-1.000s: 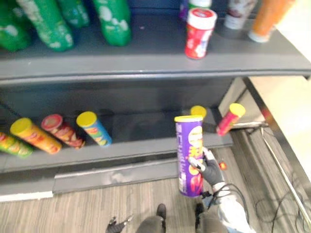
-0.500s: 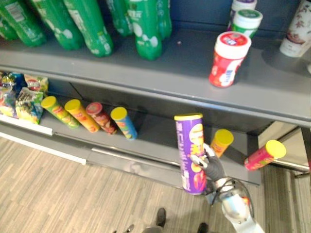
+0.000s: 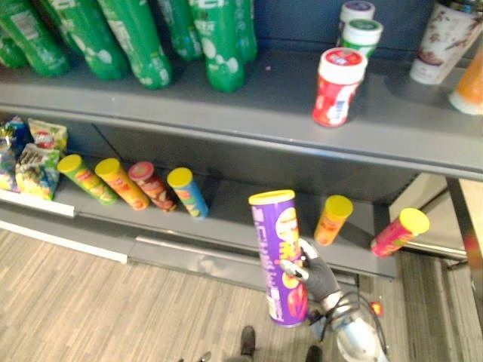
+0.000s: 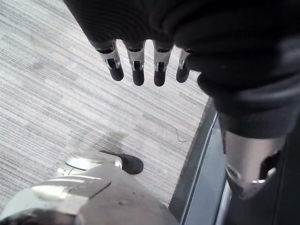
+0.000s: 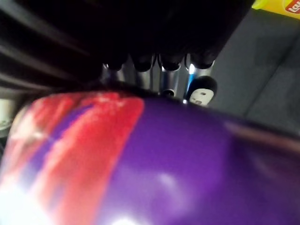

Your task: Put the gum and the chips on the shelf.

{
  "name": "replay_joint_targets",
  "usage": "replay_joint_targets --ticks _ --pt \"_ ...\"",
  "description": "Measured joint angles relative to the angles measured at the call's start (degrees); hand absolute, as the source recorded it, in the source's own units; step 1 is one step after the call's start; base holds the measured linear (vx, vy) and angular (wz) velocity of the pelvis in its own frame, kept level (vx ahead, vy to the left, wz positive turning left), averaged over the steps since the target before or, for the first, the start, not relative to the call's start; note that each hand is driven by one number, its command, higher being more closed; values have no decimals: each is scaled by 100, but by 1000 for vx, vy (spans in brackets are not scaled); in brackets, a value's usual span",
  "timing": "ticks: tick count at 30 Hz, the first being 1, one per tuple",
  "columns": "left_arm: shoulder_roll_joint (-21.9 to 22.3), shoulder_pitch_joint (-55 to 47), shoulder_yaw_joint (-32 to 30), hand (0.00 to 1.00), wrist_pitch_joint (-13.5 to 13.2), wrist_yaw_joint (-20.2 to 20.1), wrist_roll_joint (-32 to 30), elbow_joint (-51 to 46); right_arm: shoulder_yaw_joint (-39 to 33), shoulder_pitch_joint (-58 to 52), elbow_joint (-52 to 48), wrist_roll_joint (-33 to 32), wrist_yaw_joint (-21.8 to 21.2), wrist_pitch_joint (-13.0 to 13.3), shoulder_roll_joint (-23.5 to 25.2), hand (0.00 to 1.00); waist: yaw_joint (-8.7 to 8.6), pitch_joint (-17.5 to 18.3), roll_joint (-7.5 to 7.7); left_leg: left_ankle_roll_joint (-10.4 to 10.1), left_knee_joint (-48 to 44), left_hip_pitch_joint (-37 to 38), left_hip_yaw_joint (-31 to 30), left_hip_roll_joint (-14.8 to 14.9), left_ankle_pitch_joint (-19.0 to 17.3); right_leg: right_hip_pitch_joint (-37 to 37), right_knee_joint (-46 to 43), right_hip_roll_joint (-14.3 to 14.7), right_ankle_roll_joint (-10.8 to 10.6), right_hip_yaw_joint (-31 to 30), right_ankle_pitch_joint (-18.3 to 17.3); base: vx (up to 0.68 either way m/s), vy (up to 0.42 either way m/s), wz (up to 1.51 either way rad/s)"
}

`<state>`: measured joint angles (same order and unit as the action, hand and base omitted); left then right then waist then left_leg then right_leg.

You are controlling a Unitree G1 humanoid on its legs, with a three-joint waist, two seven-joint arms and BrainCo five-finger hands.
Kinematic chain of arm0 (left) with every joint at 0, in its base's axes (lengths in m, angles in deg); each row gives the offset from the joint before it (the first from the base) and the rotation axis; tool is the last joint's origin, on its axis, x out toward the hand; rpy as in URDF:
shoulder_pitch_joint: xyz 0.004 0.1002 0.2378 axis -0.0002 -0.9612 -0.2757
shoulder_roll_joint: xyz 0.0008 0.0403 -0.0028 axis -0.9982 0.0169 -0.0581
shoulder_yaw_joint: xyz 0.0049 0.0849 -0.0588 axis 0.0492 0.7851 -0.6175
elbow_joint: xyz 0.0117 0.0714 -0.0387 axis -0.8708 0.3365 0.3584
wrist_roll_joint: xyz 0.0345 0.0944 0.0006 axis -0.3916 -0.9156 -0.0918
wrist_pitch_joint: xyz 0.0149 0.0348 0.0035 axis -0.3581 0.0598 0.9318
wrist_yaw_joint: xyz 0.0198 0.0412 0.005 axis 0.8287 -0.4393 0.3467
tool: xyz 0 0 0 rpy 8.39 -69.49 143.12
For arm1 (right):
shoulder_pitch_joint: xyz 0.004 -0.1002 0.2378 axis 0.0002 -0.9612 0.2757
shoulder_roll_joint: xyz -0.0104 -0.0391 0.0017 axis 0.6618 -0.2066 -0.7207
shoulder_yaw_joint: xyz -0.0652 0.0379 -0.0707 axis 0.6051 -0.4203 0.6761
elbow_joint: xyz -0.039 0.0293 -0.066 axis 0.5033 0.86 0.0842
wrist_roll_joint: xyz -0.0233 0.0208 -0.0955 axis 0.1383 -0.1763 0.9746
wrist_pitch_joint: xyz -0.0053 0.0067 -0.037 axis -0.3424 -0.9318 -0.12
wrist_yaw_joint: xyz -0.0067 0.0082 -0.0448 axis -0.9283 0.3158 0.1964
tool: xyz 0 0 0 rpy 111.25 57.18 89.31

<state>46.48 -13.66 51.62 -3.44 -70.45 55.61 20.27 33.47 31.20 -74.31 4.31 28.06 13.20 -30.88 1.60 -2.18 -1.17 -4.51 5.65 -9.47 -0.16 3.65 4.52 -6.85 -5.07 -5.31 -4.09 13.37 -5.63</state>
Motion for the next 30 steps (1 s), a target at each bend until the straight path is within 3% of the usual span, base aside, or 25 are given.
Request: replay_joint_targets --ticks 3,8,12,16,20,23,30 --pt "-9 9 7 0 -1 -11 -92 14 40 270 243 -326 -169 -1 5 100 6 1 3 43 5 60 7 -1 35 30 -3 2 -15 -5 11 28 4 -1" --pt "-117 100 110 0 -4 -110 -91 1 314 1897 1424 -718 -330 -150 1 100 110 -97 9 37 -28 -245 -65 12 186 -293 -146 11 8 29 61 -21 0 4" --pt "-76 342 25 0 -11 -122 -73 -194 391 3623 2063 -1252 -321 -292 67 100 415 -533 -1 8 -29 -667 -192 27 346 -851 -495 -15 34 113 48 -90 -1 10" --pt "59 387 -216 0 -11 -123 -59 -459 382 4448 2248 -1358 -242 -426 242 100 671 -769 16 16 -29 -893 -212 31 370 -1135 -766 -79 88 220 -25 -41 -1 18" --pt "63 422 -261 0 -16 -116 114 -585 306 4995 2450 -1510 -120 -462 489 100 685 -862 21 13 -30 -1038 -54 16 425 -1368 -1193 -239 80 351 -274 31 -19 22" --pt "149 596 -300 0 -58 -108 154 -813 -28 5361 2766 -1608 81 -466 576 100 817 -923 -1 1 -32 -1201 -70 -2 507 -1599 -1405 -286 101 380 -368 51 -45 10" --pt "476 1031 -257 0 -196 -109 383 -990 -596 5969 3477 -1639 489 -528 590 100 789 -1199 -72 -22 -32 -1345 -144 -3 544 -1815 -1727 -364 163 501 -559 36 -52 8"
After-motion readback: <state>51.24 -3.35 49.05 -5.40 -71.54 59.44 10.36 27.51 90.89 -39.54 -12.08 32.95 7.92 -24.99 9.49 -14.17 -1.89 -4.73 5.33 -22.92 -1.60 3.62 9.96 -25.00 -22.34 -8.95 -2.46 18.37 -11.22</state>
